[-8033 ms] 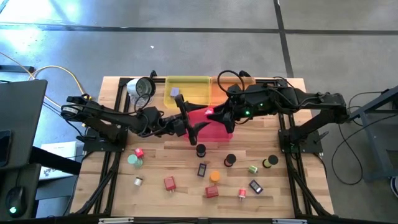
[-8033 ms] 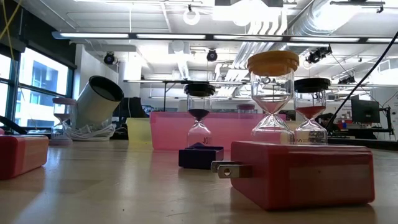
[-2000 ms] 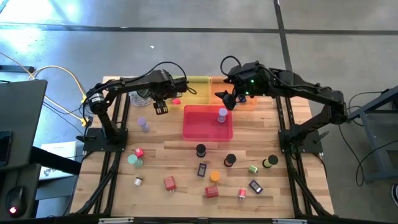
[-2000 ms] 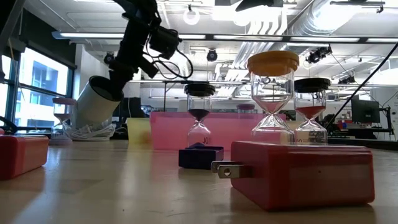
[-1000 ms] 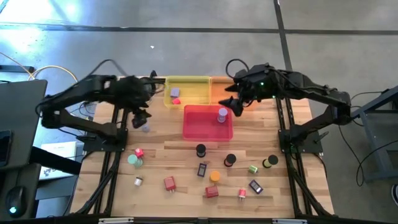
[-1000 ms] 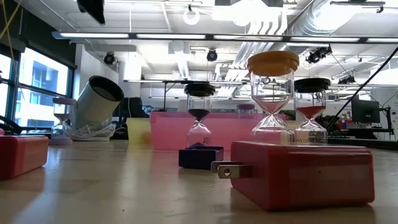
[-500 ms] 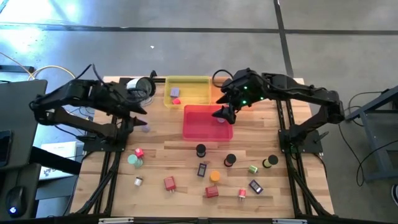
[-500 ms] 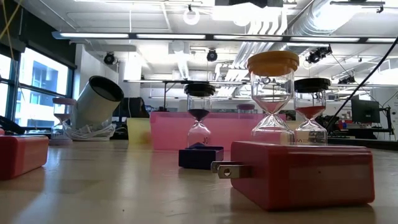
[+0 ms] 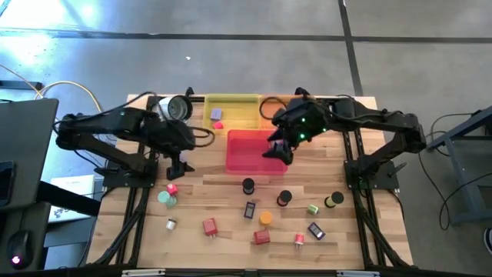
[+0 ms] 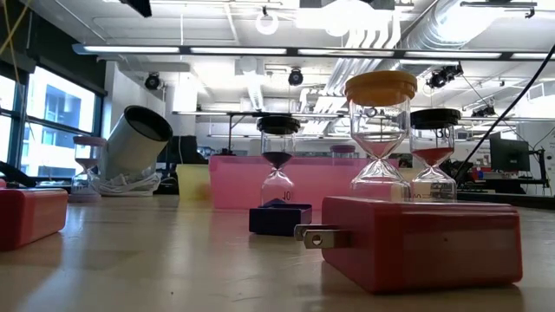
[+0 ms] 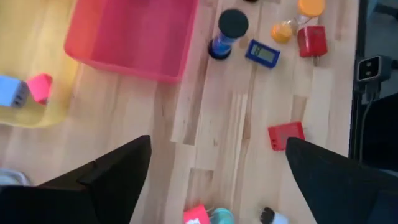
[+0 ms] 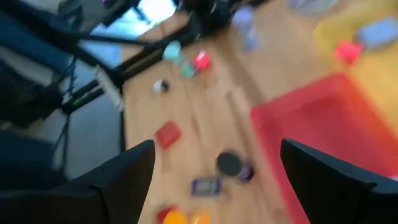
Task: Pick & Place Office items
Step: Put the middle black hourglass into the red bin
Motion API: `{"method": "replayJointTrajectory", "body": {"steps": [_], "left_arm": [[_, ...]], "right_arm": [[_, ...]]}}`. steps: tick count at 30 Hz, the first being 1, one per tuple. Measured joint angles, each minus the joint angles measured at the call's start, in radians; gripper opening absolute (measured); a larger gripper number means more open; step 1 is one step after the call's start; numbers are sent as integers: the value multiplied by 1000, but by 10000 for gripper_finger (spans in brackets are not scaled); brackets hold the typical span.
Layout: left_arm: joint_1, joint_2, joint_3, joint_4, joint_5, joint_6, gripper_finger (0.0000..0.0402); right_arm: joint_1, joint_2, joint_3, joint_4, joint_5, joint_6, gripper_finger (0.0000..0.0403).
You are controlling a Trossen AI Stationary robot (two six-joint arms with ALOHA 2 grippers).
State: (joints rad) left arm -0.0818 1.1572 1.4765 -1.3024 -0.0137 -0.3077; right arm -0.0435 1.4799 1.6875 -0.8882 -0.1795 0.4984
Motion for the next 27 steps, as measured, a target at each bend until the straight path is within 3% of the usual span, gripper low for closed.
{"method": "replayJointTrajectory", "body": {"steps": [8, 13, 16, 27], "left_arm": [[-34, 61, -1, -7, 67, 11, 370], [-36, 61, -1, -6, 63, 11, 370], [-36, 61, -1, -6, 62, 10, 370], [-36, 60, -1, 51, 64, -5, 370]], "right_arm": [[76, 0, 0, -276, -29, 234, 335], [138, 26, 0, -441, 93, 375, 335], [179, 67, 0, -475, 157, 426, 335], [317, 232, 0, -521, 181, 511, 328]]}}
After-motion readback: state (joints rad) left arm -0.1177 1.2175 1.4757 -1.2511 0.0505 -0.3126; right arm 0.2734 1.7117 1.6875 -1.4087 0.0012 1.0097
